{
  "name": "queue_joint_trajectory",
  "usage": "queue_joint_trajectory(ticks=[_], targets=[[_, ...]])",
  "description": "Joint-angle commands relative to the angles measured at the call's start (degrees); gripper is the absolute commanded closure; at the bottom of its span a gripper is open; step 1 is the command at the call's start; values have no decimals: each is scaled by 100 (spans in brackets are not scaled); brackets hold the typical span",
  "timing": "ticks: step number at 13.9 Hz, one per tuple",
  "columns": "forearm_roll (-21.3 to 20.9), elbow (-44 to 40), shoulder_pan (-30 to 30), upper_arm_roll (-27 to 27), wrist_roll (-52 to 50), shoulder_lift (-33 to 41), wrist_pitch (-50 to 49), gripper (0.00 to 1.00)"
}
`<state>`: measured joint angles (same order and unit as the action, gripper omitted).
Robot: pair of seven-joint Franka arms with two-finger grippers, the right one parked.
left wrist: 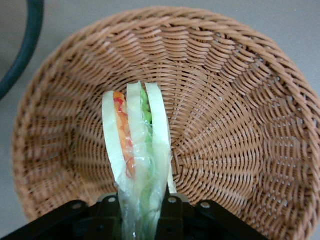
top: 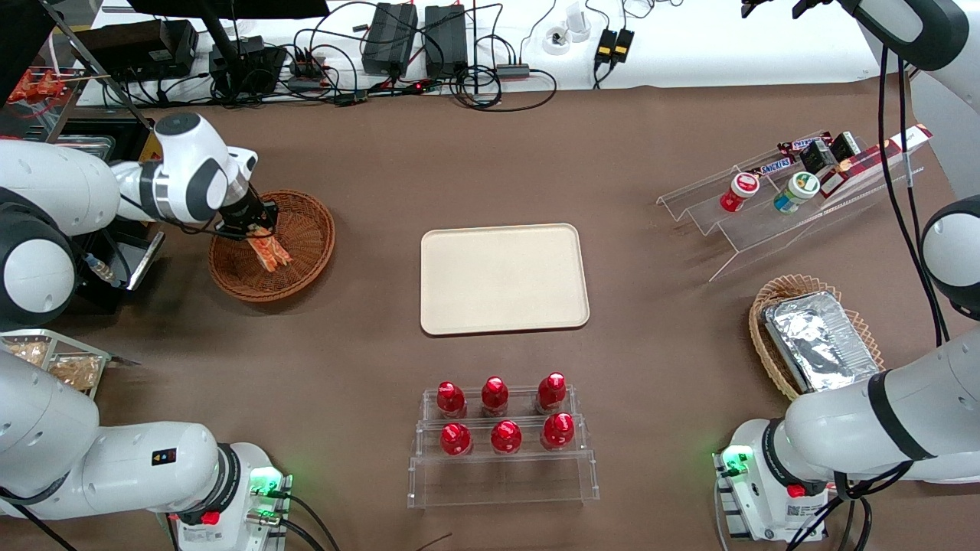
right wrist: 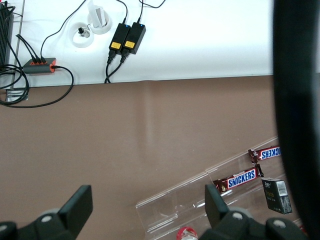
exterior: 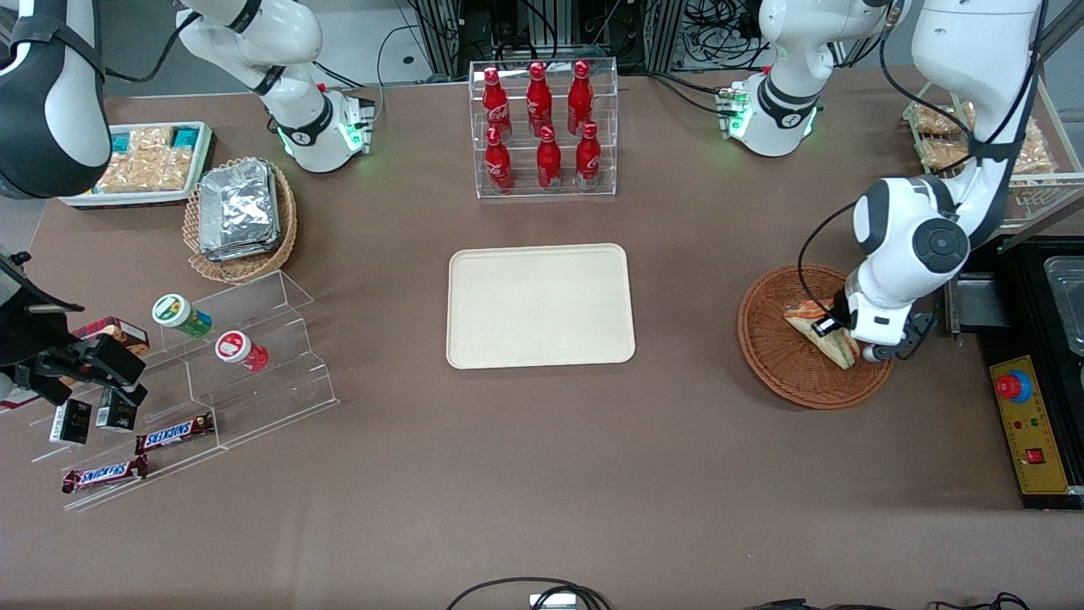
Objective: Place sandwich from basket to tray
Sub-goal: 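Lower the open left gripper around the sandwich and close it, then lift the sandwich out of the basket and carry it toward the tray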
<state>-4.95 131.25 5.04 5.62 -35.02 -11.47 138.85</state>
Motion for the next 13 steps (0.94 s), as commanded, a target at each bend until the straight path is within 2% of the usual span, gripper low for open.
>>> queue_joint_trajectory(ticks=[1, 3, 6, 13], targets=[[-85, -843, -81, 62, -14, 268, -1373, 100], [-76, -1371, -292, 228, -31, 285, -2105, 100], [20, -2023, -363, 658, -110, 215, -2704, 100], [12, -2209, -372, 1363, -155, 232, -2741, 100]])
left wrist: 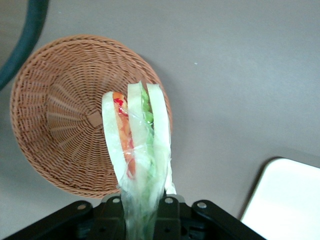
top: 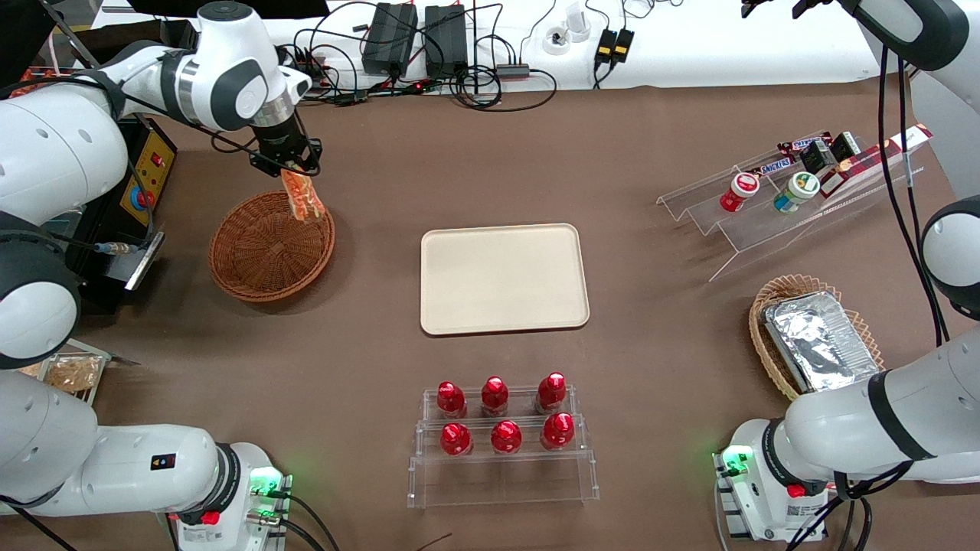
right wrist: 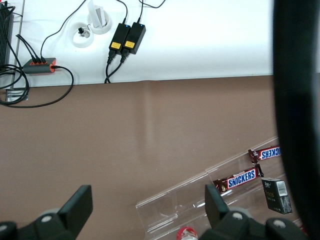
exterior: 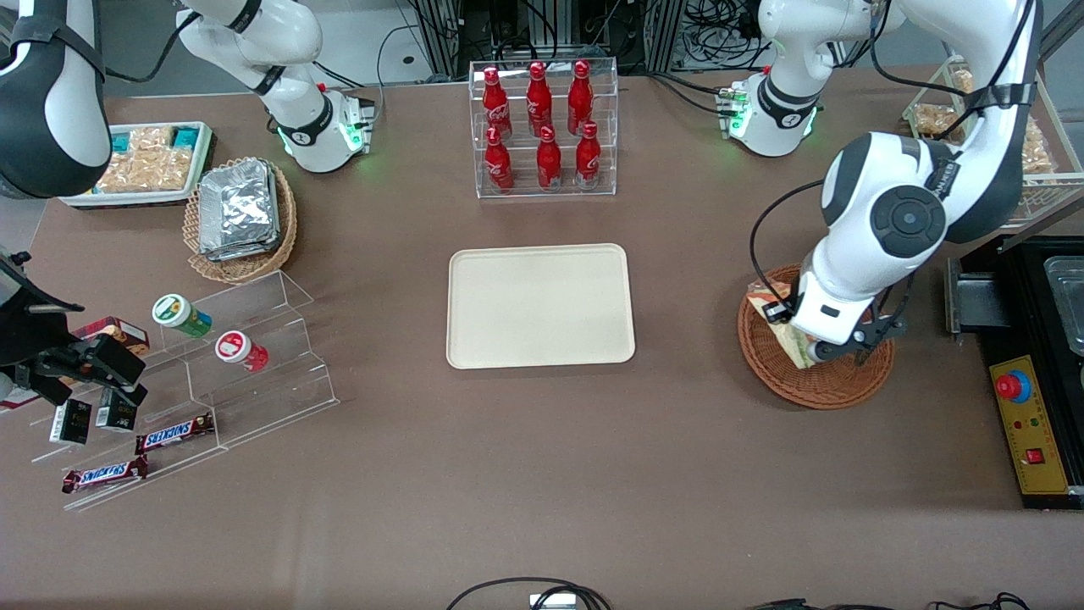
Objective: Place sandwich from basket to tray
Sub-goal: 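Lift the sandwich out of the basket and carry it toward the tray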
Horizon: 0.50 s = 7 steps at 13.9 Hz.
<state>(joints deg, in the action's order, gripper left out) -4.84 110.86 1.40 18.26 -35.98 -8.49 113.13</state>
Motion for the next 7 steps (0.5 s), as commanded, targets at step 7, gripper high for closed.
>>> queue_joint_trajectory(ticks=[7], targets=[[-17, -267, -525, 802, -49, -170, -160, 100]])
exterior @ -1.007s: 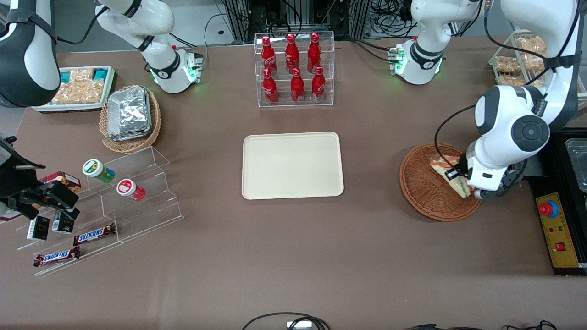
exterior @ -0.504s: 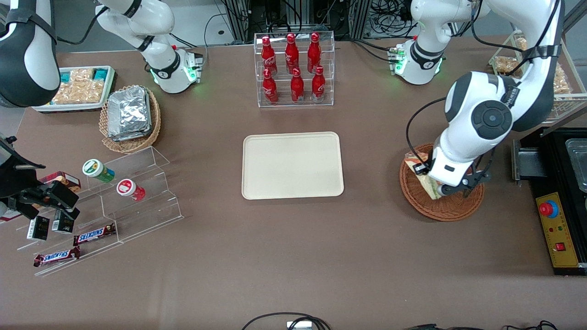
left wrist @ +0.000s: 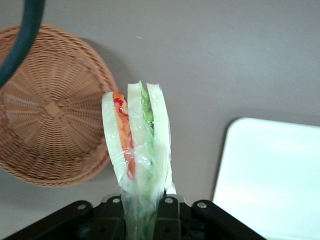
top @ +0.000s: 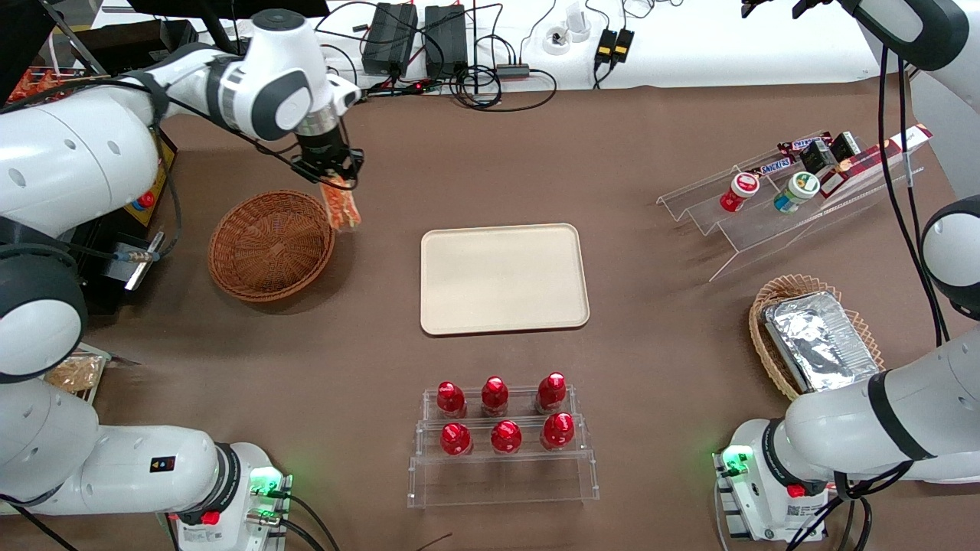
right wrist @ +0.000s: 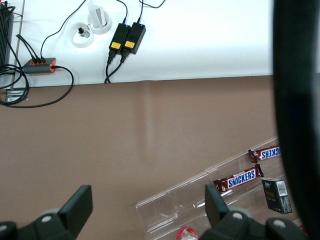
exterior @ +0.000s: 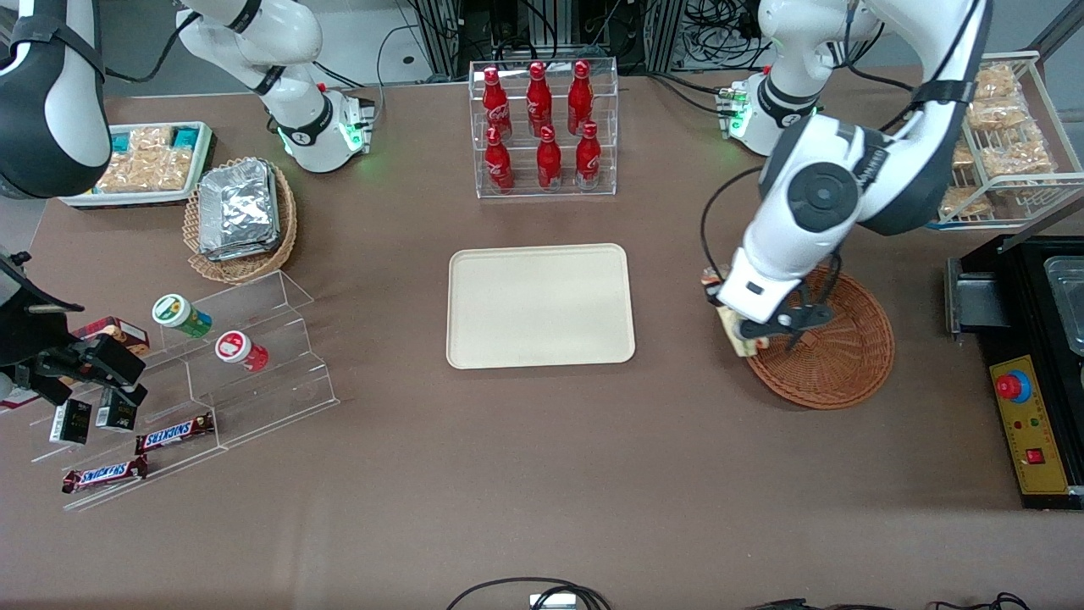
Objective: Place sandwich from basket to tray
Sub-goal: 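Lift the sandwich out of the basket and carry it toward the tray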
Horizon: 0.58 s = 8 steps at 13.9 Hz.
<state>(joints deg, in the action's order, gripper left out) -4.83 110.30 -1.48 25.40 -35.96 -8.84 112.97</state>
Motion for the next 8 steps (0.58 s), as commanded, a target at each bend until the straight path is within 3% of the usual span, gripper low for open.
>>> queue_joint_trajectory(ticks=[1, 8], targets=[[-35, -211, -465, 88, -68, -170, -135, 100], [-106, -229, -1573, 88, -77, -451, 224, 99]])
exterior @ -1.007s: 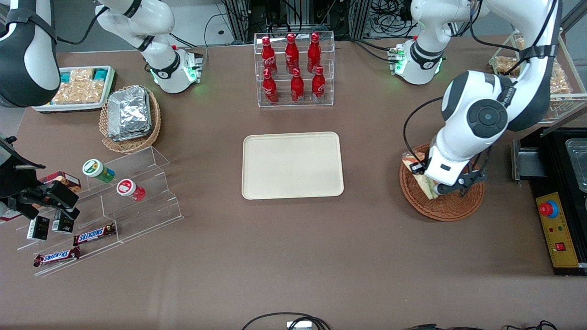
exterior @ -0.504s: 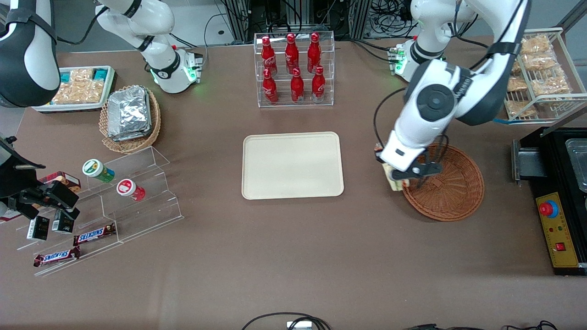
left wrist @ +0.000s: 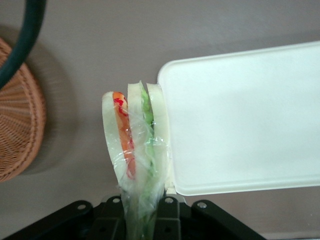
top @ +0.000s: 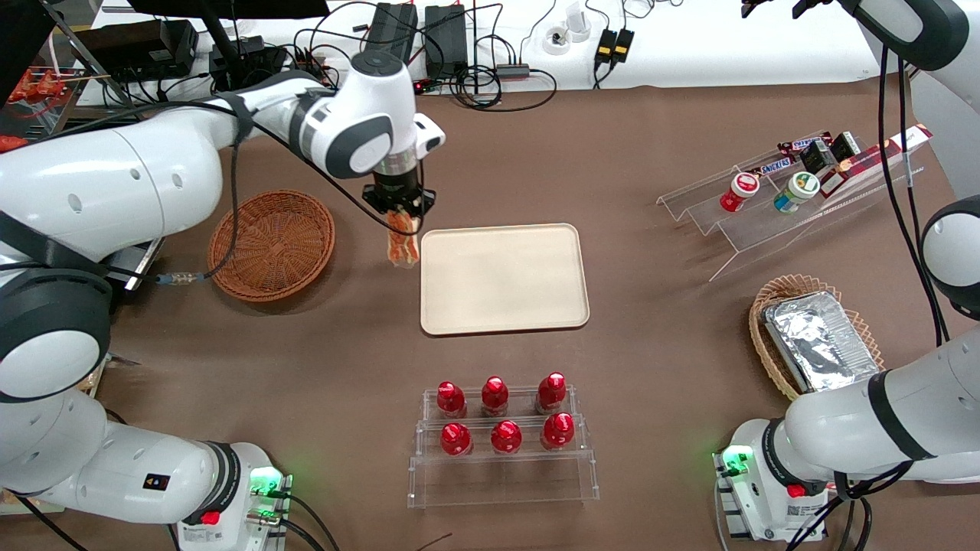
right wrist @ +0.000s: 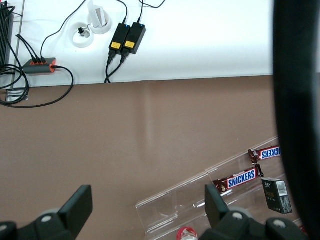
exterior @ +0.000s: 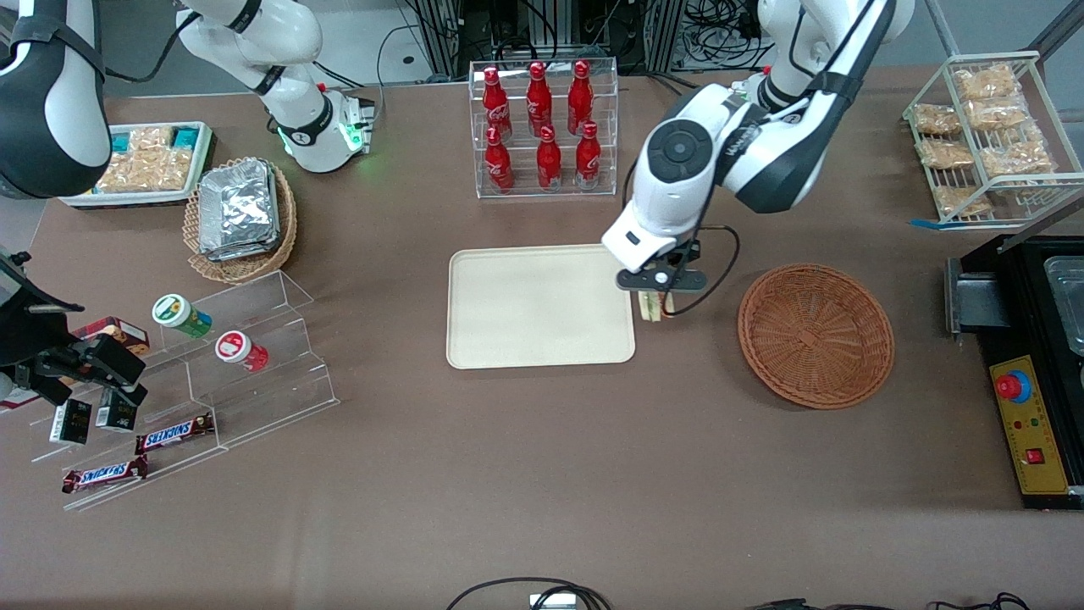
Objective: Place sandwich from basket to tray
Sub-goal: 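Lift the sandwich out of the basket and carry it toward the tray, then lower the sandwich onto the cream tray and open the left gripper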
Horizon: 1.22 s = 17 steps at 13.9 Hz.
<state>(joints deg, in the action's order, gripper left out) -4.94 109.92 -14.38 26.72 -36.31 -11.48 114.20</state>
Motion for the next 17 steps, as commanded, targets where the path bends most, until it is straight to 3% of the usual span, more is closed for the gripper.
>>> queue_joint_trajectory(ticks=[1, 4, 7, 11, 15, 16, 17], targets=[[-94, -181, -415, -44, -42, -267, 276, 98], [-199, -190, -802, -53, -42, -688, 707, 98], [-691, -260, -953, -53, -191, -1215, 848, 97], [-833, -576, -1128, -62, -613, -1962, 981, 97], [-1543, -735, -1155, -53, -1122, -2508, 1007, 96], [-1658, -735, -1216, -53, -1176, -2570, 1033, 90], [-1668, -735, -1260, -62, -1246, -2579, 1042, 77]])
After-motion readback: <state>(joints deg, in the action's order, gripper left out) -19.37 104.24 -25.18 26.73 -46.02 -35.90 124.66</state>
